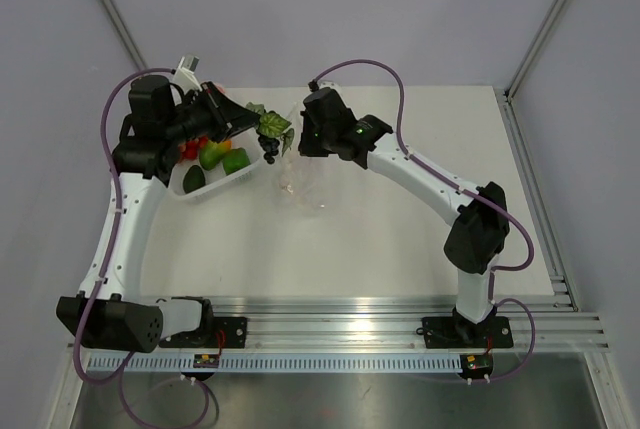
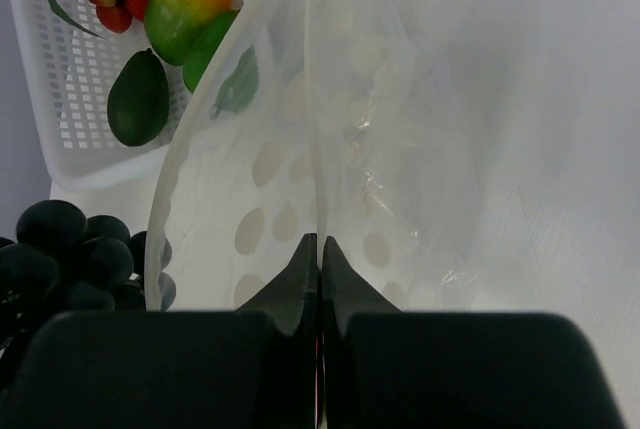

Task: Place the food in the zip-top bag and seal the zipper
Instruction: Place the fake fruit in the zipper food storage bag.

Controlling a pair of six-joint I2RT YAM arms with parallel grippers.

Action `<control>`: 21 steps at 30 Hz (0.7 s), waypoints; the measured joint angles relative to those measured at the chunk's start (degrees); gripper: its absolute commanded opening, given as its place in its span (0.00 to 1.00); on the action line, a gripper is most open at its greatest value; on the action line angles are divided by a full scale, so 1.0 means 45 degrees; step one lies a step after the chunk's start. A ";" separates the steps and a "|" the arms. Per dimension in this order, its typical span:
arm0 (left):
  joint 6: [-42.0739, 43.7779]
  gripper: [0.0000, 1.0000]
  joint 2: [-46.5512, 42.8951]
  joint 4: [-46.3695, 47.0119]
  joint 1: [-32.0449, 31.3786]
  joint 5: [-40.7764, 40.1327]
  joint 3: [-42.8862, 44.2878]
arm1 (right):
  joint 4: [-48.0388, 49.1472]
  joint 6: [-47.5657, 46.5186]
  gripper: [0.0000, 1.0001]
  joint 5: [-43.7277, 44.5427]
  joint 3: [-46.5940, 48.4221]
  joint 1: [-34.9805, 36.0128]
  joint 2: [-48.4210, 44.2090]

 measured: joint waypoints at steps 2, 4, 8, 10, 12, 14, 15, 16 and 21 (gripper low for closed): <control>-0.0204 0.00 -0.0063 0.0155 0.0000 0.0146 0.0087 | 0.0010 0.0092 0.00 -0.0092 -0.0005 0.0000 0.0010; -0.0427 0.00 -0.0131 0.0432 0.0000 0.0287 0.0112 | 0.0010 0.0160 0.00 -0.0136 -0.0005 0.0000 0.0049; -0.1093 0.00 -0.0393 0.1404 0.0000 0.0661 -0.0141 | 0.0015 0.0282 0.00 -0.0262 -0.0005 0.0000 0.0194; -0.1642 0.00 -0.0661 0.2521 0.0000 0.0947 -0.0850 | 0.0015 0.0330 0.00 -0.0350 -0.0010 0.0000 0.0277; -0.2297 0.00 -0.0869 0.3473 0.0000 0.1229 -0.1700 | 0.0010 0.0379 0.00 -0.0359 -0.0010 0.0000 0.0325; -0.2861 0.00 -0.0855 0.4284 0.0000 0.1457 -0.2443 | 0.0015 0.0413 0.00 -0.0364 -0.0029 0.0000 0.0330; -0.3041 0.00 -0.0772 0.4425 0.0000 0.1506 -0.2647 | 0.0024 0.0427 0.00 -0.0364 -0.0039 0.0000 0.0330; -0.3162 0.00 -0.0704 0.4522 0.0000 0.1540 -0.2749 | 0.0029 0.0442 0.00 -0.0369 -0.0078 0.0000 0.0330; -0.3502 0.00 -0.0636 0.5314 -0.0049 0.1622 -0.2793 | 0.0049 0.0500 0.00 -0.0457 -0.0364 0.0000 0.0330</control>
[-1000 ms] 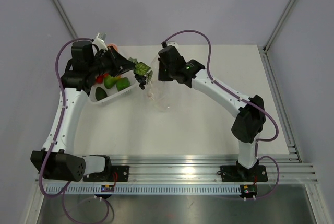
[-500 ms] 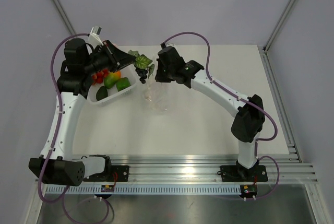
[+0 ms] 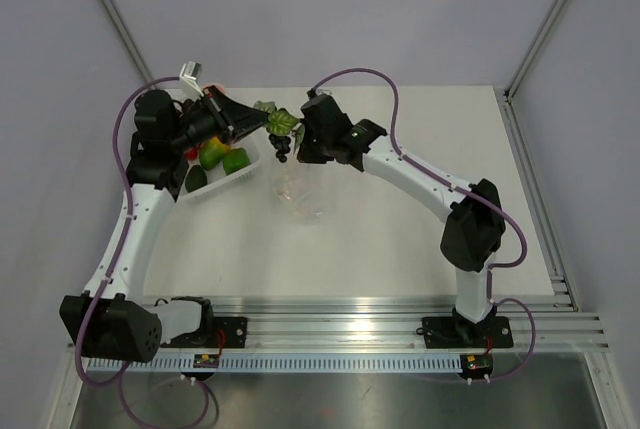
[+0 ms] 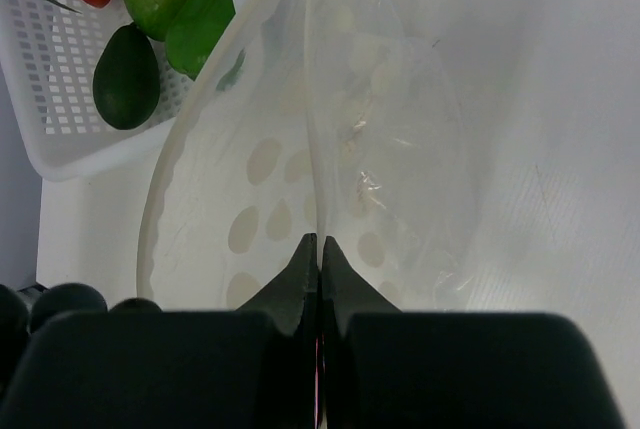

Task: Place the food in the zip-top bag and seal the zipper
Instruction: Place the fake fruit in the zipper food storage bag.

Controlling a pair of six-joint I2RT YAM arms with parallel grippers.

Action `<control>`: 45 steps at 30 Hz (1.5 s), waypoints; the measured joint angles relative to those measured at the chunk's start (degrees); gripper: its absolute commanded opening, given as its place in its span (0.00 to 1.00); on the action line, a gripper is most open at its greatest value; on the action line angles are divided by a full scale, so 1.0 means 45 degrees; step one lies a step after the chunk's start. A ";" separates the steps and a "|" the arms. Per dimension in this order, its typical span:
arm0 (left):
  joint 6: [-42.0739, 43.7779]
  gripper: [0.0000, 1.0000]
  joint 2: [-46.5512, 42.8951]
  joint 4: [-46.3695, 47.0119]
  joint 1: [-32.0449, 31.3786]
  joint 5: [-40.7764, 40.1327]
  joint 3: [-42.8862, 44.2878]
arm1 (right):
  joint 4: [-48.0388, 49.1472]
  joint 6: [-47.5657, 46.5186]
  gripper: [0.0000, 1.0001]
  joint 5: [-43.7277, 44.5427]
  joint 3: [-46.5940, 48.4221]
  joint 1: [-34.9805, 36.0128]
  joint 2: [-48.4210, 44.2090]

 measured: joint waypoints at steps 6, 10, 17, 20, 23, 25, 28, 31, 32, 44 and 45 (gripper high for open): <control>0.0102 0.00 0.0034 0.0457 -0.0180 -0.0010 -0.0510 | 0.0209 0.0170 0.00 -0.0248 -0.0272 0.0000 0.0000; 0.0049 0.00 0.0374 0.0952 -0.0306 -0.0019 -0.1632 | 0.0393 0.0267 0.00 -0.0277 -0.0306 0.0000 0.0000; 0.0350 0.00 0.1112 0.0670 -0.0461 -0.0233 -0.2302 | 0.0588 0.0408 0.00 -0.0437 -0.0646 0.0000 -0.0005; 0.0957 0.00 0.1117 0.0044 -0.0471 -0.0534 -0.2225 | 0.0612 0.0413 0.00 -0.0452 -0.0680 0.0000 -0.0005; 0.1486 0.00 0.1127 -0.0539 -0.0471 -0.0860 -0.2225 | 0.0627 0.0413 0.00 -0.0461 -0.0685 0.0000 -0.0019; 0.1787 0.00 0.1190 -0.0763 -0.0471 -0.1151 -0.2225 | 0.0636 0.0413 0.00 -0.0461 -0.0685 0.0000 -0.0029; 0.2113 0.00 0.1433 -0.0986 -0.0471 -0.1443 -0.2225 | 0.0631 0.0413 0.00 -0.0461 -0.0685 0.0000 -0.0044; 0.2220 0.00 0.1753 -0.1117 -0.0471 -0.1545 -0.2234 | 0.0627 0.0413 0.00 -0.0452 -0.0685 0.0000 -0.0073; 0.2278 0.00 0.1841 -0.1156 -0.0471 -0.1588 -0.2234 | 0.0627 0.0408 0.00 -0.0452 -0.0685 0.0000 -0.0092; 0.3546 0.00 0.2705 -0.2414 -0.0869 -0.3016 -0.2035 | 0.0597 0.0403 0.00 -0.0578 -0.0665 0.0000 -0.0257; 0.3614 0.02 0.2817 -0.2487 -0.0957 -0.3109 -0.1977 | 0.0597 0.0398 0.00 -0.0588 -0.0656 0.0000 -0.0257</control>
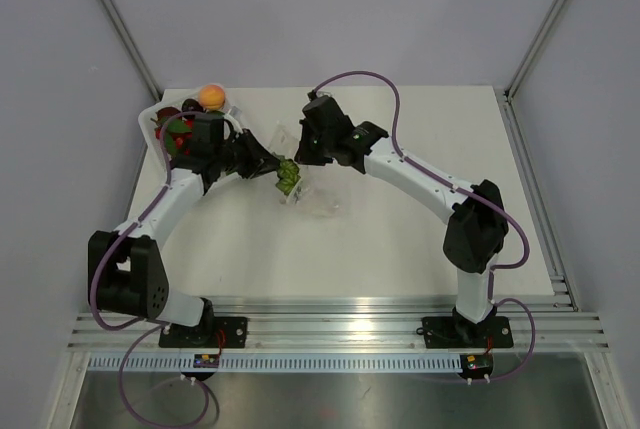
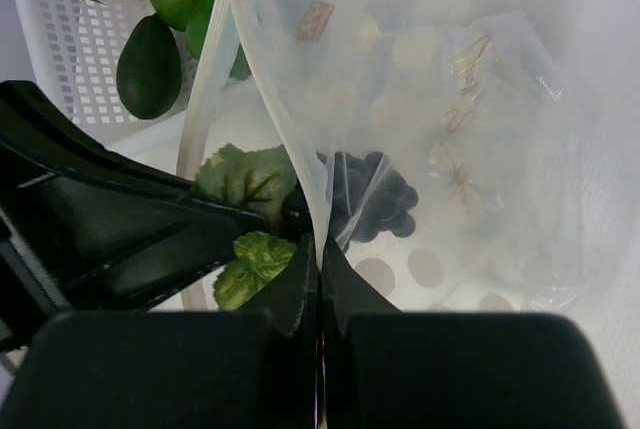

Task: Place the food in the zip-top bag and seal the zipper
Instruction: Place the fake fruit in the zipper food storage bag, then adjust the zipper food storage bag at the center of the board.

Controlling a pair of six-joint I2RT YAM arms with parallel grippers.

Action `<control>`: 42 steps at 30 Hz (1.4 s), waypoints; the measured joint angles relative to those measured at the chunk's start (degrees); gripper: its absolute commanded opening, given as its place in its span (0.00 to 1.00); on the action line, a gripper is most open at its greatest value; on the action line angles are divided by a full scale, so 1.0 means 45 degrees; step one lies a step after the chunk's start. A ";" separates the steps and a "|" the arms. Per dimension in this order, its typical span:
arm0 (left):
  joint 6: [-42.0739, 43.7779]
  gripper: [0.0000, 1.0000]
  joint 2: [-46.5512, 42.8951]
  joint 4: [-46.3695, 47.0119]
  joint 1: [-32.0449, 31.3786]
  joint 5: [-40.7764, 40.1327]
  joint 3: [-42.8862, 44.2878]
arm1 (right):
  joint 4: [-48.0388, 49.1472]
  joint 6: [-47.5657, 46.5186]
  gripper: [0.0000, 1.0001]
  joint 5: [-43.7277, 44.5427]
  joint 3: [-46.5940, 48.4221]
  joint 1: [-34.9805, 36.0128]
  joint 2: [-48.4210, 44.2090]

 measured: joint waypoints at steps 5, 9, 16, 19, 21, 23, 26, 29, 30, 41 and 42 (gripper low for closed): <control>0.0797 0.97 0.0486 -0.0729 -0.0865 -0.0461 0.0831 | -0.0092 -0.0010 0.00 -0.0083 0.0155 0.0000 0.0000; 0.1865 0.96 0.0597 -0.2181 -0.1234 -0.0588 0.2370 | -0.0427 -0.0233 0.00 0.0384 0.0155 -0.0170 -0.0024; 0.4226 0.12 -0.0495 -0.4138 -0.1651 -0.0767 0.3813 | -0.0340 -0.0325 0.00 0.0389 -0.0918 -0.0423 -0.0826; 0.4775 0.17 -0.1341 -0.4789 -0.1656 -0.1015 0.3803 | -0.0335 -0.0325 0.00 0.0413 -0.1190 -0.0661 -0.1127; 0.4843 0.38 -0.1676 -0.4843 -0.1656 -0.1360 0.3716 | -0.0325 -0.0325 0.00 0.0457 -0.1282 -0.0758 -0.1253; 0.4770 0.77 -0.1749 -0.4847 -0.1651 -0.1734 0.3560 | -0.0301 -0.0325 0.00 0.0466 -0.1399 -0.0767 -0.1360; 0.4347 0.95 -0.1477 -0.4784 -0.1647 -0.2055 0.3123 | -0.0291 -0.0325 0.00 0.0466 -0.1564 -0.0767 -0.1433; 0.3847 0.85 -0.0840 -0.4668 -0.1632 -0.2045 0.2492 | -0.0262 -0.0325 0.00 0.0466 -0.1739 -0.0767 -0.1501; 0.3730 0.82 -0.0578 -0.4575 -0.1632 -0.2016 0.2302 | -0.0253 -0.0325 0.00 0.0471 -0.1783 -0.0767 -0.1525; 0.2973 0.00 0.0792 -0.3706 -0.1787 -0.1666 0.1530 | -0.0296 -0.0359 0.31 0.0743 -0.1972 -0.0767 -0.1787; 0.3026 0.00 0.1015 -0.3745 -0.1817 -0.1598 0.1666 | -0.0359 -0.0403 0.49 0.0806 -0.1972 -0.0767 -0.1783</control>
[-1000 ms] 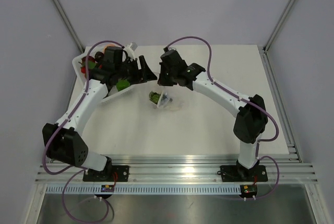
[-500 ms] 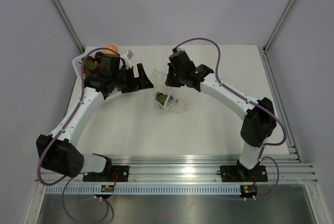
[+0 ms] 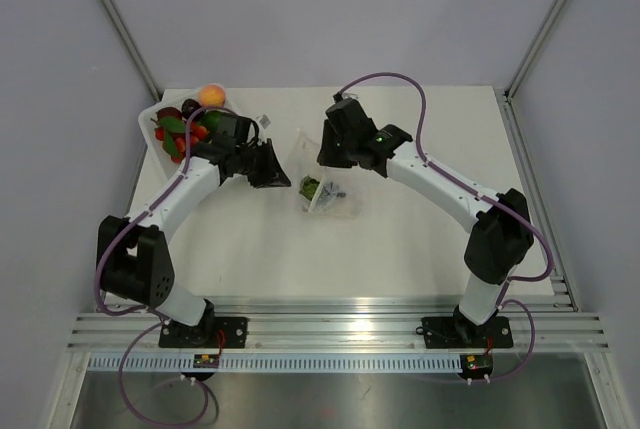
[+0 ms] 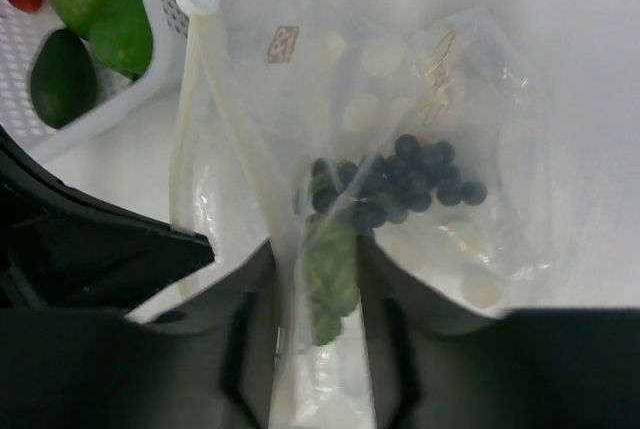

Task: Place the food in the zip-top bag and seal the zipper
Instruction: Adjust the zipper food storage bag at the center of the board.

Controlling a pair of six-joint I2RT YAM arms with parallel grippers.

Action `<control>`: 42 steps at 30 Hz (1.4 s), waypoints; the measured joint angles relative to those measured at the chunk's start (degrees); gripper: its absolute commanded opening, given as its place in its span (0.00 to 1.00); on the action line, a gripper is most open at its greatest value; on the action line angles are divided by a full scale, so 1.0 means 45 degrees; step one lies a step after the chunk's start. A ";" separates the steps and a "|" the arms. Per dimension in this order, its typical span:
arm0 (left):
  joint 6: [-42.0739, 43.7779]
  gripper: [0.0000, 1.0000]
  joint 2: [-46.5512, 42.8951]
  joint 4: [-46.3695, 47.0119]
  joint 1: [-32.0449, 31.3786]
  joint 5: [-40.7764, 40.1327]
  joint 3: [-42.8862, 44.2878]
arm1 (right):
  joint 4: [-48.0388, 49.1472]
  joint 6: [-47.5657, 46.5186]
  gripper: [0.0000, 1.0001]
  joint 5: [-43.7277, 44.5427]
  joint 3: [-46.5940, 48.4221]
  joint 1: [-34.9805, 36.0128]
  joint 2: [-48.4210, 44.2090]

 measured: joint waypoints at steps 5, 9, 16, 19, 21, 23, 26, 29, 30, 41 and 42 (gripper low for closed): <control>0.0039 0.00 0.0359 -0.0199 -0.0160 0.0087 0.0413 | -0.0806 -0.0811 0.71 0.0699 0.0044 0.0000 -0.0005; 0.0175 0.00 0.0359 -0.0607 -0.0272 0.0083 0.1161 | -0.2249 -0.1535 0.63 0.1608 0.0636 0.0000 0.0024; 0.0325 0.00 0.0296 -0.0874 -0.0296 0.0087 0.1540 | -0.2953 -0.1865 0.45 0.2035 0.0894 0.0005 -0.0117; 0.0325 0.00 0.0272 -0.0933 -0.0296 0.0083 0.1588 | -0.3235 -0.1855 0.41 0.2220 0.0894 0.0024 -0.0204; 0.0345 0.00 0.0272 -0.1112 -0.0296 0.0073 0.1729 | -0.3439 -0.1875 0.26 0.2322 0.0894 0.0039 -0.0321; 0.0389 0.00 0.0277 -0.1239 -0.0296 0.0039 0.1919 | -0.3487 -0.1894 0.02 0.2370 0.0894 0.0044 -0.0544; 0.0389 0.00 0.0282 -0.1355 -0.0296 0.0044 0.2234 | -0.3468 -0.1787 0.00 0.2375 0.0894 0.0044 -0.1073; 0.0325 0.00 0.0418 -0.1491 -0.0335 0.0204 0.2798 | -0.3667 -0.1885 0.00 0.2521 0.1141 0.0049 -0.1520; 0.0316 0.00 0.0544 -0.1588 -0.0364 0.0267 0.3186 | -0.3818 -0.1933 0.00 0.2618 0.1433 0.0049 -0.1520; -0.0019 0.00 0.0539 -0.0359 -0.0738 0.1345 0.4877 | -0.2953 -0.2050 0.00 0.3347 0.1341 0.0053 -0.3288; -0.0019 0.00 0.0665 -0.0214 -0.0738 0.1467 0.4629 | -0.2841 -0.1991 0.00 0.3390 0.0918 0.0053 -0.3269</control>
